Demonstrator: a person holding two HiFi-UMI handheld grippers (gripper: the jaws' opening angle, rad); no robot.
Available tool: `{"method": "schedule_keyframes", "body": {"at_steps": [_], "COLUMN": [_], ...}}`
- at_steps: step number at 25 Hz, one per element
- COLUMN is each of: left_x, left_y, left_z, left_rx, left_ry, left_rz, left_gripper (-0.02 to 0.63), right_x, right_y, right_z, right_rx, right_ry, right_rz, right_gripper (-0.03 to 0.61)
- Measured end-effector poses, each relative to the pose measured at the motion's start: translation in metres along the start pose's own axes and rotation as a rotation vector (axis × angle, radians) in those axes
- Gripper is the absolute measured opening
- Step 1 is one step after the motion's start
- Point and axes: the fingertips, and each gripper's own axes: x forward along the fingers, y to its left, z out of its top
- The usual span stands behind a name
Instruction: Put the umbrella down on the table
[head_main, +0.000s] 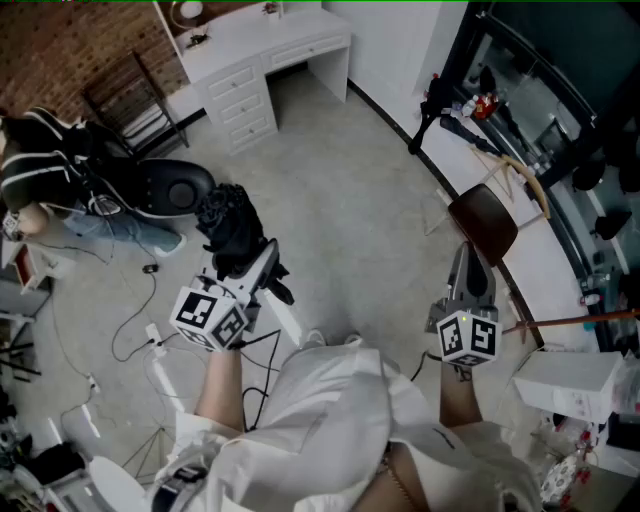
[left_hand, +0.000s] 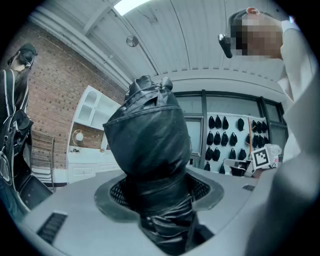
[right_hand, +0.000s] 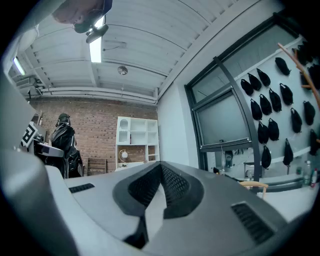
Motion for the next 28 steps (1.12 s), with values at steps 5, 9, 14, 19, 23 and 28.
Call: {"method": "schedule_keyframes", "body": {"at_steps": [5, 9, 14, 19, 23, 28], "left_x": [-0.001, 0.001, -0.001, 0.0, -0.003, 0.003], "left_y": [0.001, 0.001, 0.002, 0.016, 0.028, 0.05], "left_z": [0.001, 0.001, 0.001, 0.002, 0.0, -0.004], "left_rx": [-0.008, -0.005, 0.003, 0.01, 0.004, -0.018], "left_ry": [-0.002, 0.001, 0.002, 0.004, 0.008, 0.03], "left_rz": [0.001, -0.003, -0.009, -0.022, -0.028, -0.042], "left_gripper": [0.275, 0.275, 0.275, 0.275, 0.275, 0.275], "right_x": [-0.002, -0.001, -0.001, 0.007, 0.01, 0.024], "right_y": [0.002, 0.001, 0.003, 0.013, 0.021, 0.033], "right_z": [-0.001, -0.001, -0.002, -0.001, 0.0, -0.006], "right_rx": [-0.006, -0.007, 0.005, -0.002, -0.012, -0.014], "right_ry": [0.003, 0.005, -0.001, -0.003, -0.007, 0.01], "right_rz": [-0.001, -0.006, -0.002, -0.021, -0.038, -0.064], "right_gripper": [0.018, 0.018, 0.018, 0.018, 0.018, 0.018]}}
